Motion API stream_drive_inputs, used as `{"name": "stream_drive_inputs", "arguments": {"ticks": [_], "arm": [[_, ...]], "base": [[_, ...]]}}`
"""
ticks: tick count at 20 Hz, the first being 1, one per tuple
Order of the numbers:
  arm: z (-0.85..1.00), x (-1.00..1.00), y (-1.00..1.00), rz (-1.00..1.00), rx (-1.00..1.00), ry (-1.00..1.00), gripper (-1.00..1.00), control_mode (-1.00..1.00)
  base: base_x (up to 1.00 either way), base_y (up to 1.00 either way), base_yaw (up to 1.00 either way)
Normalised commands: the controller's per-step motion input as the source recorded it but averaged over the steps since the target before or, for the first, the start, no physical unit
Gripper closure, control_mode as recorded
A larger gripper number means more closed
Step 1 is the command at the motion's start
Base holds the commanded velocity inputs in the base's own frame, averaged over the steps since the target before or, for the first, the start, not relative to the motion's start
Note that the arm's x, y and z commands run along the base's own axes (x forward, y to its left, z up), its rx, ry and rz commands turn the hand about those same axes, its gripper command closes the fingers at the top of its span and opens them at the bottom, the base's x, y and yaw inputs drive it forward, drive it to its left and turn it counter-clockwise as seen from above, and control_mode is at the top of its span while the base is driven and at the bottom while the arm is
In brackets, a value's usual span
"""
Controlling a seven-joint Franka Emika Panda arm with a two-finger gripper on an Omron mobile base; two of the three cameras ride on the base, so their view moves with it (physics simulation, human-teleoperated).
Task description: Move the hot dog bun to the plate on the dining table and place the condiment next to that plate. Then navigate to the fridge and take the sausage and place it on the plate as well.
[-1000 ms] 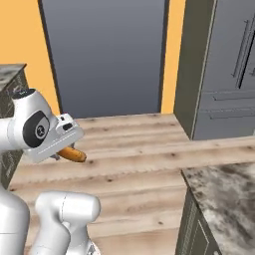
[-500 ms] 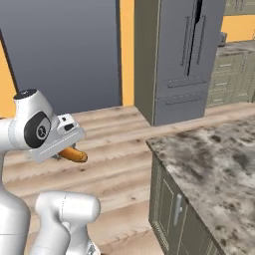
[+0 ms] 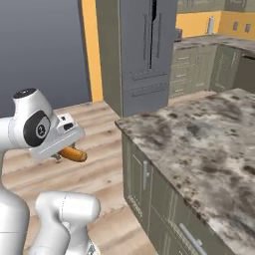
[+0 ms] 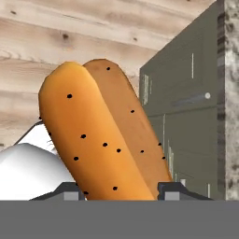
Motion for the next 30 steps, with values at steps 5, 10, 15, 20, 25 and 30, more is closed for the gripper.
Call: {"name": "stream_drive_inputs", "arguments": {"ticks": [5,10,15,20,25,30], "arm": [[0.0,0.0,0.0,0.0,0.0,0.0,1.0,1.0],[0.0,0.0,0.0,0.0,0.0,0.0,1.0,1.0],[0.0,0.0,0.0,0.0,0.0,0.0,1.0,1.0],[0.0,0.0,0.0,0.0,0.0,0.0,1.0,1.0],[0.0,0.0,0.0,0.0,0.0,0.0,1.0,1.0],[0.0,0.0,0.0,0.0,0.0,0.0,1.0,1.0]], "base": [[-0.82,-0.48,-0.36],[-0.57,-0.45,-0.37],[-0.43,-0.41,-0.35],[-0.36,-0.68,-0.32],[-0.33,-0.79,-0.27],[-0.21,-0.96,-0.19]]}}
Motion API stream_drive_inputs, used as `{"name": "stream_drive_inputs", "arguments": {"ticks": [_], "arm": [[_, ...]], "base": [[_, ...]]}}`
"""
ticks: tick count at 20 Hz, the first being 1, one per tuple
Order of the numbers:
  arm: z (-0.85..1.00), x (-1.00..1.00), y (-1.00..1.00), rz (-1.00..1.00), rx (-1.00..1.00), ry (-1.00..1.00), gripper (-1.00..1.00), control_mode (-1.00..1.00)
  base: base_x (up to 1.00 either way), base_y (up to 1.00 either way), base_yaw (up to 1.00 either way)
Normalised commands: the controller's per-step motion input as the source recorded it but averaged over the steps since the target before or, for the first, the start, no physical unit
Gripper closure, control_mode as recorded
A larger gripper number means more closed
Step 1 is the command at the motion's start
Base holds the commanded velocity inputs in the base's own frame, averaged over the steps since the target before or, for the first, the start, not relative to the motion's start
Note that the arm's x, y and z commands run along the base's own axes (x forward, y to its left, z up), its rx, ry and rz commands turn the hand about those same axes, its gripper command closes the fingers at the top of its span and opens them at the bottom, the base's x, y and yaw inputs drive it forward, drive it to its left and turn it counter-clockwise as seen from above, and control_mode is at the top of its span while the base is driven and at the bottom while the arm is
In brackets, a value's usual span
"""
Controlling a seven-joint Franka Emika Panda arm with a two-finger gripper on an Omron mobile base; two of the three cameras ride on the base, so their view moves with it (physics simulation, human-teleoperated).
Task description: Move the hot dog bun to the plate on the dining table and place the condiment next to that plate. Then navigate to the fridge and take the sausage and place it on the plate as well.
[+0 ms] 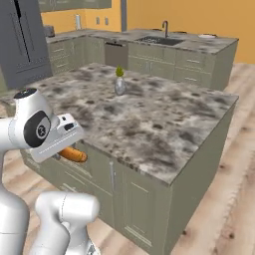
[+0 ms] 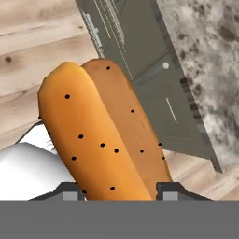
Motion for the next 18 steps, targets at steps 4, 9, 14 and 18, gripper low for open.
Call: {"name": "stream_drive_inputs", "arguments": {"ticks": [4,9,14,18], "arm": [[0.0,0.0,0.0,0.0,0.0,0.0,1.0,1.0],[0.0,0.0,0.0,0.0,0.0,0.0,1.0,1.0],[0.0,0.0,0.0,0.0,0.0,0.0,1.0,1.0],[0.0,0.0,0.0,0.0,0.0,0.0,1.0,1.0]], "base": [[-0.15,-1.0,-0.13],[-0.04,-1.0,-0.08],[0.16,-1.0,-0.01],[0.31,-1.0,0.0]]}}
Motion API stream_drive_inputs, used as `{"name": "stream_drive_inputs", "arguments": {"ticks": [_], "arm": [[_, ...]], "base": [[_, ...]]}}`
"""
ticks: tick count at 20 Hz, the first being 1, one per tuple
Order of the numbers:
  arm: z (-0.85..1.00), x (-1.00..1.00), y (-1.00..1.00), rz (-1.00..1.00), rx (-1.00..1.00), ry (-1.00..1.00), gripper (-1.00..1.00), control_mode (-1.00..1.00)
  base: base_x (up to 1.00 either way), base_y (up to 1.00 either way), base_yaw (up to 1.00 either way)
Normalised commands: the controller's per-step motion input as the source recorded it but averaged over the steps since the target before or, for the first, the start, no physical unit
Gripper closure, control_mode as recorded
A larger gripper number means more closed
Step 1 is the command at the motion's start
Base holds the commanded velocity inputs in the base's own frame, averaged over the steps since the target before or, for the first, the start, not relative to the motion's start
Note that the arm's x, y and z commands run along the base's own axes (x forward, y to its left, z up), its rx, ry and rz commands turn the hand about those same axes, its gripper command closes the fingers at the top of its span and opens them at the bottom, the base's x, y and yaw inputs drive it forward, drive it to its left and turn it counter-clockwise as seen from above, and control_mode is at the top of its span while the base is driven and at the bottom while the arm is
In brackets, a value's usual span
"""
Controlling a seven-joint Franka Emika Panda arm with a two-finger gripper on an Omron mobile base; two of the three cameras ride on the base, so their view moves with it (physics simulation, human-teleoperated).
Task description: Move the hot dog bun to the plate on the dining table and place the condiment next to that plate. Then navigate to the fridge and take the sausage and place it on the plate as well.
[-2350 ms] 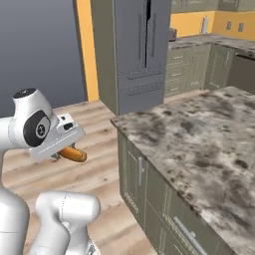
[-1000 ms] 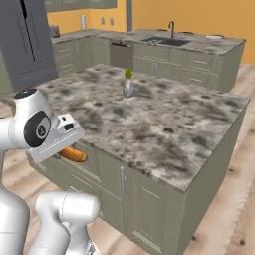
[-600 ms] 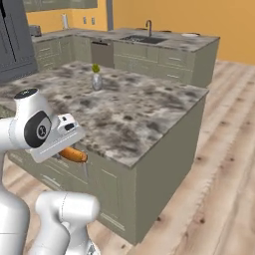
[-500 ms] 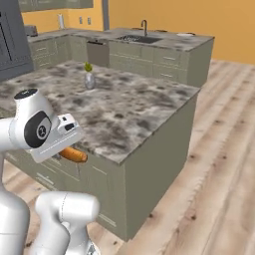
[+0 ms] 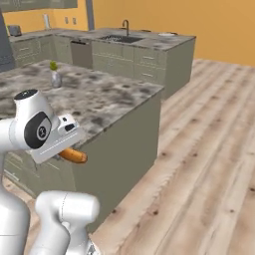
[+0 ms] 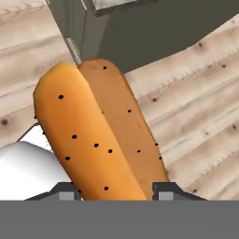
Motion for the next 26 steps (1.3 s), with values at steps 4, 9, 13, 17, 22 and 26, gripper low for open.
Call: {"name": "stream_drive_inputs", "arguments": {"ticks": [4,9,13,17,22,26], "arm": [[0.0,0.0,0.0,0.0,0.0,0.0,1.0,1.0],[0.0,0.0,0.0,0.0,0.0,0.0,1.0,1.0],[0.0,0.0,0.0,0.0,0.0,0.0,1.0,1.0],[0.0,0.0,0.0,0.0,0.0,0.0,1.0,1.0],[0.0,0.0,0.0,0.0,0.0,0.0,1.0,1.0],[0.0,0.0,0.0,0.0,0.0,0.0,1.0,1.0]], "base": [[0.58,-1.0,0.0],[0.88,-1.0,0.06],[0.91,-1.0,0.1],[0.9,-1.0,0.11],[0.99,-0.98,0.15],[0.96,-0.96,0.18]]}}
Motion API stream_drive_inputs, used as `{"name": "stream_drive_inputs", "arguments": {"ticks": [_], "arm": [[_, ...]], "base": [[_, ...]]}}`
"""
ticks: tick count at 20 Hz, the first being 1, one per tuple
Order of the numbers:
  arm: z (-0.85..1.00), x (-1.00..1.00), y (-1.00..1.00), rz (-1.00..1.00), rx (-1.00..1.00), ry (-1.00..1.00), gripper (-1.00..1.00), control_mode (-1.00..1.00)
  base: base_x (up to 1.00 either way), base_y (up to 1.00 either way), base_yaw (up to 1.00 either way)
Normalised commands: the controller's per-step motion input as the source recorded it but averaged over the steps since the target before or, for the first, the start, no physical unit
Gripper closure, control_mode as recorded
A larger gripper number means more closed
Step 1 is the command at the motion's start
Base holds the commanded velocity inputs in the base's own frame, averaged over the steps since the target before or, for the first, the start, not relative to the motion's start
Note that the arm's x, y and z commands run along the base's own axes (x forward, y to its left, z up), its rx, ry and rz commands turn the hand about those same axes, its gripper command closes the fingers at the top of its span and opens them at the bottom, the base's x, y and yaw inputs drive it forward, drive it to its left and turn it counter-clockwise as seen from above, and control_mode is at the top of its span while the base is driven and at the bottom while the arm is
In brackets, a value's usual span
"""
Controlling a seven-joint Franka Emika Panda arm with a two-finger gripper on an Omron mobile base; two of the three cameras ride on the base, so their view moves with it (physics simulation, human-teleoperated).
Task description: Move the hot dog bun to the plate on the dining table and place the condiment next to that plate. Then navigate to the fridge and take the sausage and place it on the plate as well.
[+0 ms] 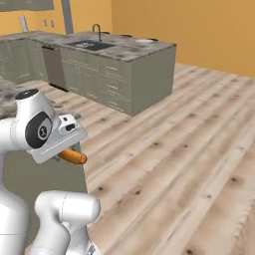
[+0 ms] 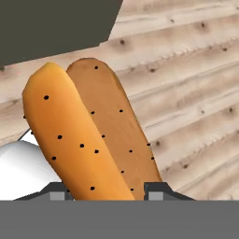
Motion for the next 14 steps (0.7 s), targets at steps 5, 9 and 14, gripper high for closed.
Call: {"name": "stream_drive_inputs", "arguments": {"ticks": [5,9,14], "arm": [[0.0,0.0,0.0,0.0,0.0,0.0,1.0,1.0],[0.0,0.0,0.0,0.0,0.0,0.0,1.0,1.0],[0.0,0.0,0.0,0.0,0.0,0.0,1.0,1.0]], "base": [[0.91,-0.96,0.21],[0.91,-0.92,0.24],[0.97,-0.81,0.29]]}}
